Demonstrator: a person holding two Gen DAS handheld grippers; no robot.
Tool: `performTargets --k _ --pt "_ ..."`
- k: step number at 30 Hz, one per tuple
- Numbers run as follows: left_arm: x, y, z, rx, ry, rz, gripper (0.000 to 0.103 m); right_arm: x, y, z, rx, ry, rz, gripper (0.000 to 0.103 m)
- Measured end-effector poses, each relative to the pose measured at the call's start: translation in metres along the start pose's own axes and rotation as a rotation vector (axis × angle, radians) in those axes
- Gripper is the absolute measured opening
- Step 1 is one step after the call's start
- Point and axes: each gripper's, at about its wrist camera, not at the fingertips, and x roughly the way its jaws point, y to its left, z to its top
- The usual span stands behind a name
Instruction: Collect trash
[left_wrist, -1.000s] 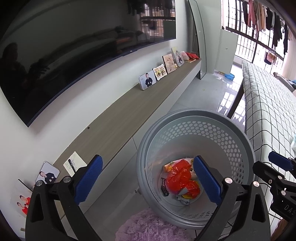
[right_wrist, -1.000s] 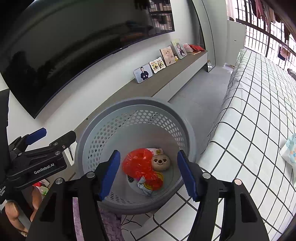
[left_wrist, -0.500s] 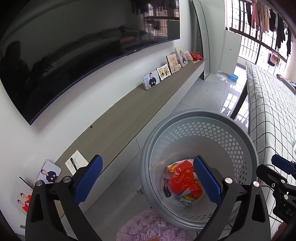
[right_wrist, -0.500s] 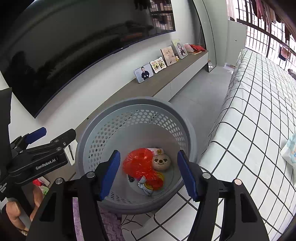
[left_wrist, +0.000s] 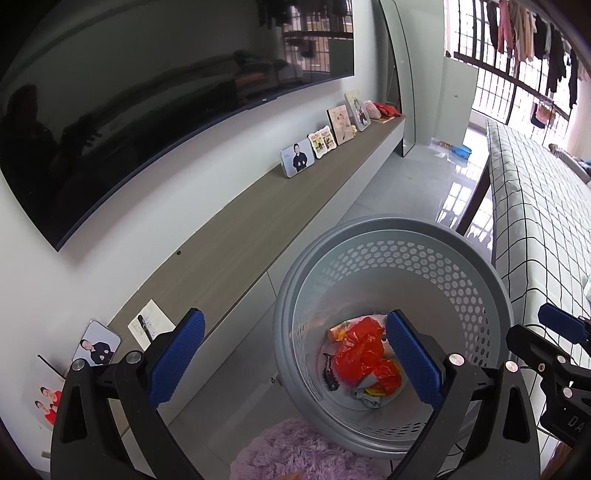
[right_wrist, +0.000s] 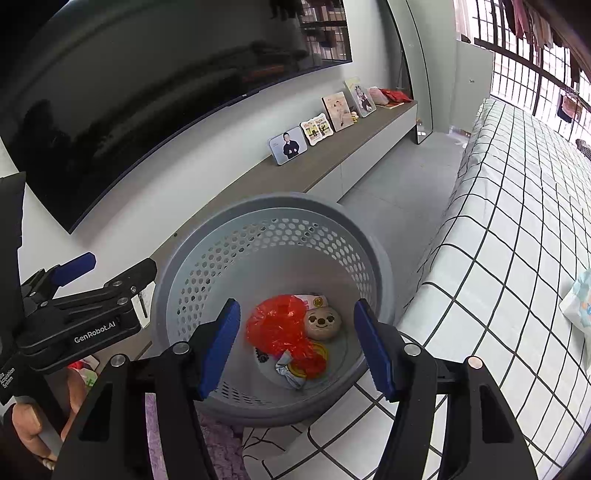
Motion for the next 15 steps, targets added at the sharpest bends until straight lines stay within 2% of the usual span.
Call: performTargets --k 15 --pt "0.0002 0.0002 -0.0025 -0.002 -0.001 -0.004 0.097 -0.0002 0.0011 0.0001 -0.001 0.001 0.0 0.061"
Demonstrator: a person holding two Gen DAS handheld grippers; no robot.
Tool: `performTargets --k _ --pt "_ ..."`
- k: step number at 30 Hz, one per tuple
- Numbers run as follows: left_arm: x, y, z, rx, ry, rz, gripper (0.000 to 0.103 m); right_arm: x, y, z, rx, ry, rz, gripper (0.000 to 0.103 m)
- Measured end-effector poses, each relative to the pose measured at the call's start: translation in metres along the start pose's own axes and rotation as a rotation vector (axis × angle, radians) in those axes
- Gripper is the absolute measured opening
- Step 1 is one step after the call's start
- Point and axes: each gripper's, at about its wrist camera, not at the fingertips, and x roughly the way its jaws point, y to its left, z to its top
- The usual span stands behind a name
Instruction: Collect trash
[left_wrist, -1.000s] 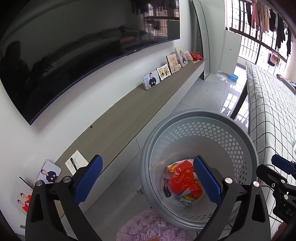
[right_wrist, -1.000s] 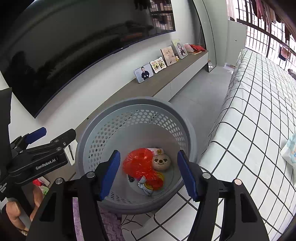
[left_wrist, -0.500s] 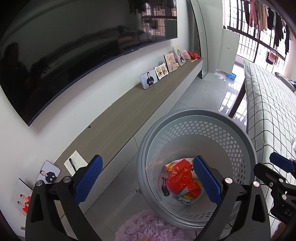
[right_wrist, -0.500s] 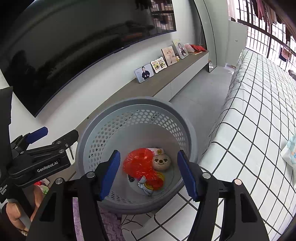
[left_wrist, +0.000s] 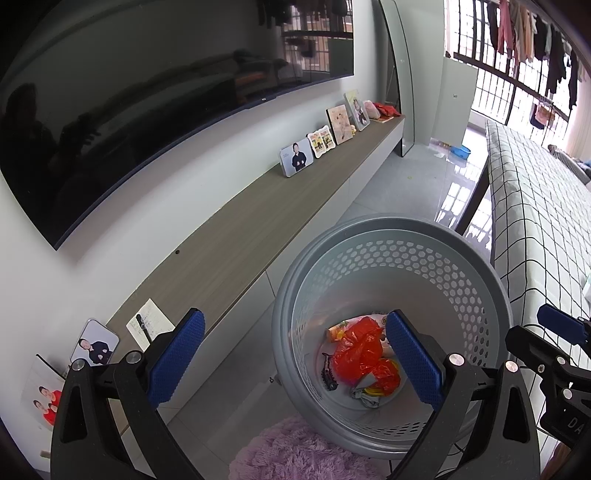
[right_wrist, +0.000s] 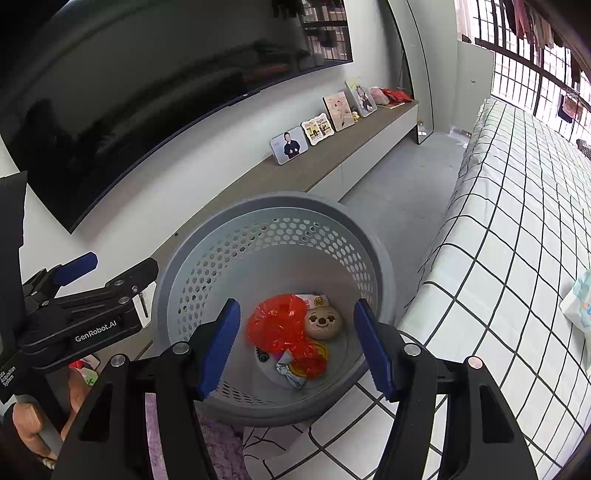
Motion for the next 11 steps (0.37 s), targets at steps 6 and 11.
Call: performTargets --k 6,11 --pt "-0.0003 -0.0004 -0.001 -0.001 -0.002 0.003 0.097 0.0 -0.0002 0.0001 0.001 0.0 0.001 0.061" --pt "-0.001 -0.002 -0.0005 0.004 -0.004 0.002 0.097 -0.001 0.0034 -0.0008 -0.001 0.001 0.005 0.061"
